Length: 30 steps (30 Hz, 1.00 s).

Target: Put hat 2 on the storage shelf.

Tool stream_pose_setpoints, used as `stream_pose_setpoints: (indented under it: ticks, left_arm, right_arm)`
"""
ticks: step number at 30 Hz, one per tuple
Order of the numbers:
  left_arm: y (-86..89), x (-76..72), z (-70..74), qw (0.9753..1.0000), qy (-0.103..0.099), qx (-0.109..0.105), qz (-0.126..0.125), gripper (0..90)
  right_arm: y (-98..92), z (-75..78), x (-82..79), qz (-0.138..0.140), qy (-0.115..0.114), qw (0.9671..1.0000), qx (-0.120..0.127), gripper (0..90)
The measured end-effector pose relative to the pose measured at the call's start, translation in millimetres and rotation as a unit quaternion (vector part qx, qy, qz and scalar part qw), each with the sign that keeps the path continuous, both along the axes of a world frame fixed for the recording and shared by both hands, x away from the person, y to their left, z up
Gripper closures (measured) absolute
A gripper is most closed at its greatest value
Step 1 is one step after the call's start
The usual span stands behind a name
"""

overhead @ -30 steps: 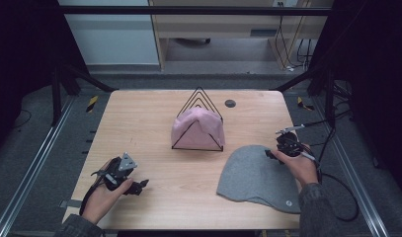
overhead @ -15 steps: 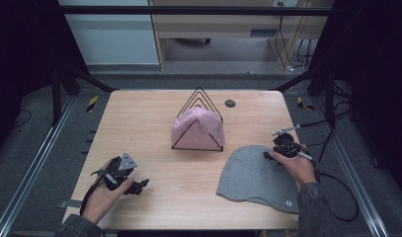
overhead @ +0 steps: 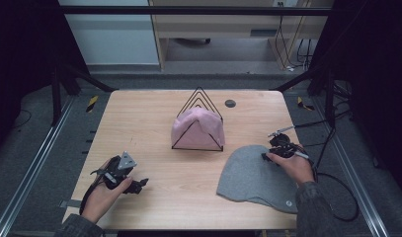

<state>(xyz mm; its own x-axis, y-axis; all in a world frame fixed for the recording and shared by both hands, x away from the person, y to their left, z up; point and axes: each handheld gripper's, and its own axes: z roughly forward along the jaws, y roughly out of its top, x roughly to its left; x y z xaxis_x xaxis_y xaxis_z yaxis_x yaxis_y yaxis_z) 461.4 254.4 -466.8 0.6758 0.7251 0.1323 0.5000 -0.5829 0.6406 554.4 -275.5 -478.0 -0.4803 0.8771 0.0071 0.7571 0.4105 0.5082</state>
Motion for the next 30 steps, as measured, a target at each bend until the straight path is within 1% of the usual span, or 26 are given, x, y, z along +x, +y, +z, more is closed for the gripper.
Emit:
stream_pose_setpoints:
  ticks: [4,5,6,7,9,10,13,15,16,17,18,19,20,21,22,23,24,25,26,27,28,30]
  left_arm:
    - [2.3,0.6,0.1,1.0000,-0.002,-0.003,0.005,9.5]
    - [2.8,0.8,0.0,1.0000,-0.001,-0.003,0.006,9.4]
    - [3.9,1.5,0.3,1.0000,-0.002,-0.003,0.007,9.4]
    - [3.9,1.5,0.3,1.0000,-0.002,-0.003,0.007,9.5]
    - [5.4,2.1,0.7,1.0000,-0.002,-0.001,0.007,9.4]
    - [5.7,2.2,0.5,0.9999,-0.002,-0.004,0.010,9.4]
    - [7.6,3.0,0.5,0.9999,-0.001,-0.005,0.011,9.4]
    - [8.9,3.9,0.8,0.9999,-0.001,-0.005,0.011,9.5]
    - [9.5,4.6,0.3,0.9999,-0.001,-0.006,0.014,9.4]
    - [10.4,5.4,-0.2,0.9999,0.001,-0.004,0.015,9.4]
    - [11.2,6.0,-0.6,0.9998,0.001,-0.002,0.017,9.5]
    - [11.9,6.5,-1.0,0.9998,0.002,-0.006,0.020,9.5]
    - [13.1,6.9,-0.7,0.9998,0.002,-0.004,0.021,9.5]
    - [13.6,6.9,-0.7,0.9997,0.002,-0.007,0.024,9.5]
    - [14.3,6.9,-0.4,0.9997,0.002,-0.007,0.024,9.5]
    - [15.1,7.0,-0.2,0.9997,0.002,-0.007,0.025,9.5]
    - [15.3,7.0,-0.6,0.9996,0.001,-0.008,0.026,9.5]
    - [15.3,6.9,-0.6,0.9996,0.003,-0.008,0.027,9.5]
    - [15.1,6.9,-0.8,0.9996,0.004,-0.009,0.027,9.5]
    - [15.0,7.0,-0.8,0.9996,0.005,-0.008,0.026,9.5]
    - [14.6,6.9,-0.7,0.9996,0.006,-0.009,0.025,9.5]
    - [13.6,6.3,-0.5,0.9997,0.004,-0.012,0.022,9.5]
  right_arm:
    - [3.1,0.1,-3.9,0.013,0.000,0.9999,0.006,74.9]
    - [3.8,0.0,-4.9,0.014,0.001,0.9999,0.009,77.8]
    - [4.5,-0.9,-6.6,0.013,-0.001,0.9997,0.019,82.8]
    - [4.5,-0.9,-6.6,0.013,-0.001,0.9997,0.019,82.8]
    - [4.4,-2.0,-8.7,0.016,-0.004,0.9994,0.029,85.2]
    - [4.8,-2.7,-10.6,0.019,-0.008,0.9993,0.032,86.7]
    - [7.0,-1.8,-12.9,0.023,-0.004,0.9992,0.034,87.3]
    - [10.3,1.0,-17.2,0.035,-0.016,0.9984,0.041,87.4]
    - [14.1,8.0,-23.1,0.045,-0.029,0.9974,0.048,87.5]
    - [14.1,8.0,-23.1,0.045,-0.029,0.9974,0.048,87.5]
    - [18.6,18.4,-30.1,0.055,-0.048,0.9959,0.053,87.6]
    - [18.6,18.4,-30.1,0.055,-0.048,0.9959,0.053,87.6]
    - [20.8,24.3,-33.8,0.062,-0.057,0.9948,0.057,87.6]
    - [22.4,30.6,-37.4,0.069,-0.068,0.9936,0.057,87.6]
    - [24.2,36.8,-41.1,0.078,-0.079,0.9918,0.063,87.6]
    - [27.8,48.5,-48.6,0.090,-0.099,0.9882,0.074,87.7]
    - [27.8,48.5,-48.6,0.090,-0.099,0.9882,0.074,87.7]
    - [29.6,54.1,-52.7,0.094,-0.106,0.9868,0.078,87.7]
    - [31.6,58.8,-56.4,0.102,-0.114,0.9848,0.082,87.7]
    - [35.6,66.7,-64.0,0.113,-0.126,0.9816,0.089,87.7]
    - [35.6,66.7,-64.0,0.113,-0.126,0.9816,0.089,87.7]
    - [39.4,74.3,-71.1,0.124,-0.137,0.9784,0.092,87.7]
